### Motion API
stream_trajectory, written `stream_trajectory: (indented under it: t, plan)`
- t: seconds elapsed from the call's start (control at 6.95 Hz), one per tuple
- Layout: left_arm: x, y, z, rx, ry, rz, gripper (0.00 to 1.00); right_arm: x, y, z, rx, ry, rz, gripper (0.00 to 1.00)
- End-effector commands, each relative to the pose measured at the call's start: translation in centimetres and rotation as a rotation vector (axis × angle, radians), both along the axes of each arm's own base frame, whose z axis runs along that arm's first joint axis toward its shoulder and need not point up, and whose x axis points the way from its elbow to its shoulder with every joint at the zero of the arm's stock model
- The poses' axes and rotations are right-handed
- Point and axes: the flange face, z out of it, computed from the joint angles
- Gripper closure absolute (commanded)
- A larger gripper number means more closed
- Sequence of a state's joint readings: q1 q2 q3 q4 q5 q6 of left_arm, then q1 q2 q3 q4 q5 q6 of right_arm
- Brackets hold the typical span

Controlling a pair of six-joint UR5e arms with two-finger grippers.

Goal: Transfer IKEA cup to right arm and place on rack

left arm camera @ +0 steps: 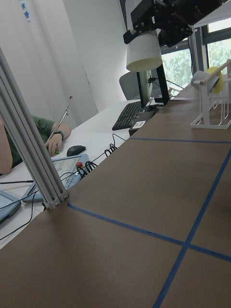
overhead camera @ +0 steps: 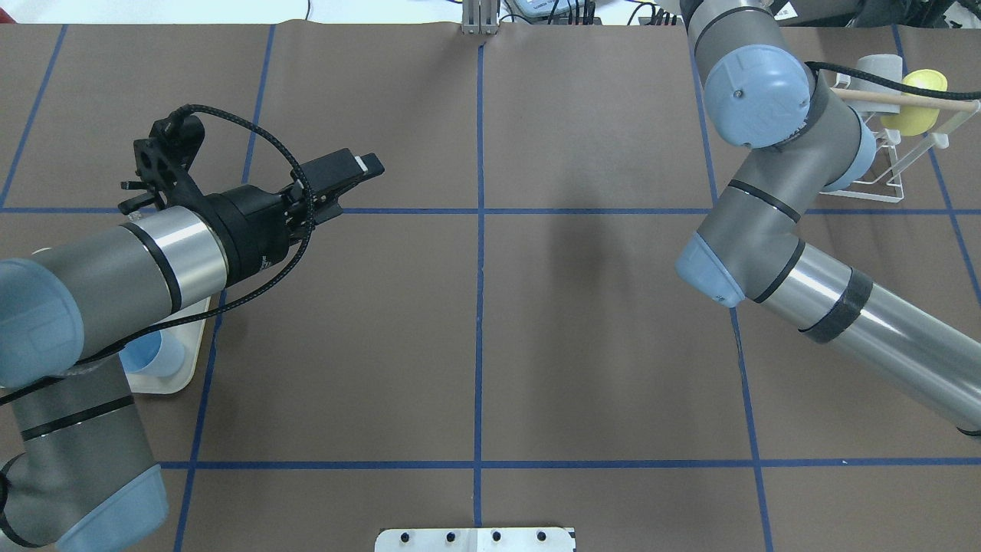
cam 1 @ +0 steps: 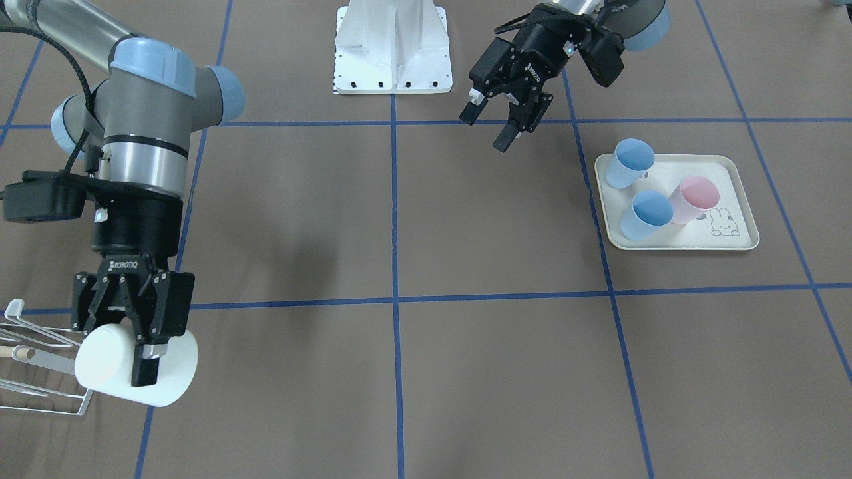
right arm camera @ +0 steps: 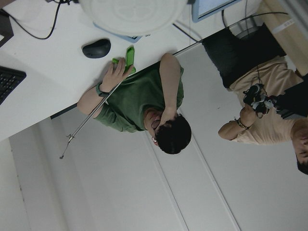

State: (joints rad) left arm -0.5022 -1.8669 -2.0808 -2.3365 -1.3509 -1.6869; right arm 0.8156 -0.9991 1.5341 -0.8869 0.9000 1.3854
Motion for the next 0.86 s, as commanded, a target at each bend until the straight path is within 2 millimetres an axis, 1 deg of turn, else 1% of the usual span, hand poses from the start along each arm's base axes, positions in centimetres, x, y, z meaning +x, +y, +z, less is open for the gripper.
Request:
stream_trajectory:
  t: [0.0,0.14,0.29,0.43,0.58,0.72]
  plan:
    - [-0.2,0.1,-0.1,-0.02,-0.067,0.002,0.0,1.7,-1.1,6.3,-0.046,0.249,0.14,1.0]
    - [0.0,0.0,-0.1,-0.026,-0.076,0.005,0.0,2.9,0.1,11.7,-0.097,0.386,0.156,1.0]
    - [0.4,0.0,0.1,-0.037,-0.096,0.009,0.0,4.1,0.9,14.5,-0.123,0.499,0.153,1.0]
    - [0.6,0.0,0.2,-0.039,-0.101,0.013,0.0,4.4,1.3,15.8,-0.136,0.529,0.151,1.0]
    - [0.5,0.1,0.0,-0.036,-0.101,0.016,0.0,4.9,1.1,15.9,-0.14,0.527,0.153,1.0]
    - [0.3,0.1,0.5,-0.013,-0.213,0.041,0.0,5.2,1.1,16.9,-0.154,0.533,0.152,1.0]
